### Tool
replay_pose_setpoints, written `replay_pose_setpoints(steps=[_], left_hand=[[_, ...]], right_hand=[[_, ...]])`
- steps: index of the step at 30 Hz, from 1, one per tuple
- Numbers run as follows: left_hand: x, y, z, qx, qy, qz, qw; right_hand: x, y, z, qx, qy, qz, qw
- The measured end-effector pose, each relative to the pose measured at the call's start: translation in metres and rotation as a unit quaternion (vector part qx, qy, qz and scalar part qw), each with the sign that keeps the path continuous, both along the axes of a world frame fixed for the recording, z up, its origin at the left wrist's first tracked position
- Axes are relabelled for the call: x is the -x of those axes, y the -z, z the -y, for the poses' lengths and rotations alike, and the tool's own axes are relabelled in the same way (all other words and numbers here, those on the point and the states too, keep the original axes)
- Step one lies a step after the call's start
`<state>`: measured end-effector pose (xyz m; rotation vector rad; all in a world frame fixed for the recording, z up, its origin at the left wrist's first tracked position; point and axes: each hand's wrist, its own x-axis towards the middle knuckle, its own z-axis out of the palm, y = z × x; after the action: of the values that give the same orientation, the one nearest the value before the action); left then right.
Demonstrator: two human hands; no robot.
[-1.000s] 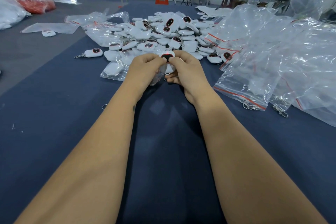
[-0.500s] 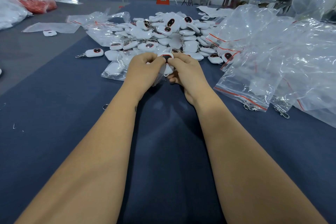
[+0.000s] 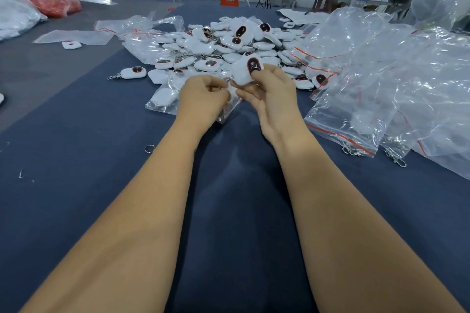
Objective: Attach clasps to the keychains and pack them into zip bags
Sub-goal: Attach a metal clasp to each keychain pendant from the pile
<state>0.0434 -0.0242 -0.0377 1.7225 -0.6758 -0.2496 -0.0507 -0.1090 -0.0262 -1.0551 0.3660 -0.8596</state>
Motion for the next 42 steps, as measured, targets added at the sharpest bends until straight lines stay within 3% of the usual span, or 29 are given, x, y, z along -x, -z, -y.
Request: replay_pose_setpoints(steps=[6, 8, 11, 17, 19, 22, 25, 29, 31, 35, 38, 42], left_hand=[[-0.001, -0.004, -0.005, 0.036, -0.121, 0.014, 0.992], [0.002, -0.006, -0.006, 0.06, -0.117, 0.006, 0.991], [0.009, -0.009, -0.006, 0.073, -0.103, 0.061, 0.99], [0.018, -0.014, -0.005, 0.135, -0.048, 0.076, 0.987], [0.014, -0.013, -0.005, 0.142, -0.066, 0.066, 0.985], [0.003, -0.01, -0.005, 0.133, -0.126, 0.016, 0.983], [-0.004, -0.009, -0.007, 0.151, -0.184, -0.033, 0.971], [0.001, -0.017, -0.01, 0.232, -0.209, 0.022, 0.95], [0.006, -0.018, -0.01, 0.258, -0.194, 0.054, 0.945], [0.007, -0.012, -0.007, 0.166, -0.103, 0.067, 0.978], [0.008, -0.003, -0.003, 0.033, -0.007, 0.105, 0.994], [0.011, 0.004, 0.0, -0.093, 0.038, 0.168, 0.981]], right_hand=[[-0.005, 0.004, -0.003, 0.069, 0.064, -0.119, 0.988], [-0.005, 0.005, -0.005, 0.099, 0.075, -0.138, 0.983], [-0.005, 0.007, -0.008, 0.166, 0.085, -0.152, 0.971], [-0.003, 0.008, -0.014, 0.334, 0.059, -0.189, 0.922], [-0.004, 0.007, -0.014, 0.33, 0.071, -0.18, 0.924], [-0.004, 0.004, -0.009, 0.253, 0.178, -0.155, 0.938], [0.002, 0.004, 0.001, 0.201, 0.262, -0.176, 0.927], [0.005, 0.009, 0.007, 0.246, 0.205, -0.293, 0.901], [0.003, 0.012, 0.007, 0.313, 0.159, -0.381, 0.855], [0.001, 0.014, 0.008, 0.438, 0.135, -0.501, 0.734], [0.001, 0.014, 0.009, 0.426, 0.152, -0.53, 0.717], [0.0, 0.015, 0.009, 0.415, 0.164, -0.537, 0.716]])
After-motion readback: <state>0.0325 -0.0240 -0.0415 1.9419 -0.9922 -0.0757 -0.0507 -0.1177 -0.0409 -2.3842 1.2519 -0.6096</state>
